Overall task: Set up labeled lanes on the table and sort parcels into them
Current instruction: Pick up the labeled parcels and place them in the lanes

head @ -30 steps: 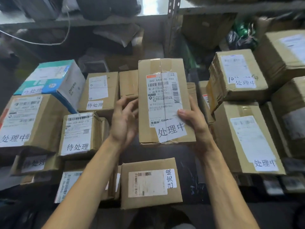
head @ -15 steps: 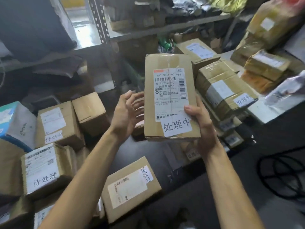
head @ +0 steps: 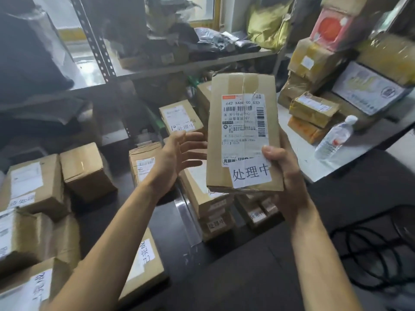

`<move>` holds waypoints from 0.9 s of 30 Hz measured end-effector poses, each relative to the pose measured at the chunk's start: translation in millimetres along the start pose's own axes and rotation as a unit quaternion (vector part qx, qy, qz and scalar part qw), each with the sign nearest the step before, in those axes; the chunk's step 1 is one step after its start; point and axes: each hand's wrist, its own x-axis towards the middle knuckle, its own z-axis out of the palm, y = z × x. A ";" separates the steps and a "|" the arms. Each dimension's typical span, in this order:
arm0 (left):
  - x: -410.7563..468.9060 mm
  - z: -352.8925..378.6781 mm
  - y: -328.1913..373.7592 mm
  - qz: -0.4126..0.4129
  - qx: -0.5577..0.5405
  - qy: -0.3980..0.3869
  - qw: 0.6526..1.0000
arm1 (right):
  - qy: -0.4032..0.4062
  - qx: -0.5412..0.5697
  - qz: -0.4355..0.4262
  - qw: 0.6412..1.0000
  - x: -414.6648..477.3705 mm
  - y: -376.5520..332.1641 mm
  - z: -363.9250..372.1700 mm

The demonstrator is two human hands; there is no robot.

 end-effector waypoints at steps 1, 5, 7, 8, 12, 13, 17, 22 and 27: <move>-0.2 1.3 0.7 0.010 0.014 0.011 1.000 | -0.006 -0.007 -0.005 1.000 1.2 -4.8 -8.4; -4.2 -2.2 4.7 0.030 0.024 0.064 0.997 | -0.026 -0.003 0.000 1.000 9.1 -9.8 -32.7; -3.6 -2.9 9.3 0.036 0.031 0.069 0.996 | -0.030 0.018 0.020 0.999 15.3 -5.7 -36.4; -2.2 -3.3 11.8 0.039 0.037 0.068 0.996 | -0.034 0.025 0.030 0.999 18.8 -2.9 -36.8; 10.8 -15.3 18.1 0.044 0.050 0.076 0.995 | -0.054 0.019 0.043 0.997 39.2 9.3 -34.8; 14.3 -20.2 18.0 0.045 0.049 0.080 0.995 | -0.055 0.013 0.038 0.998 45.7 11.7 -33.0; 35.5 -39.7 12.2 0.032 0.037 0.071 0.996 | -0.053 -0.009 0.035 0.998 71.2 20.9 -20.7; 71.2 -44.1 16.5 0.012 0.021 0.029 0.999 | -0.059 -0.030 0.058 0.996 104.5 31.7 -5.9; 88.2 -39.2 8.8 0.013 0.051 -0.009 0.999 | -0.068 -0.022 0.096 0.993 122.3 49.7 7.3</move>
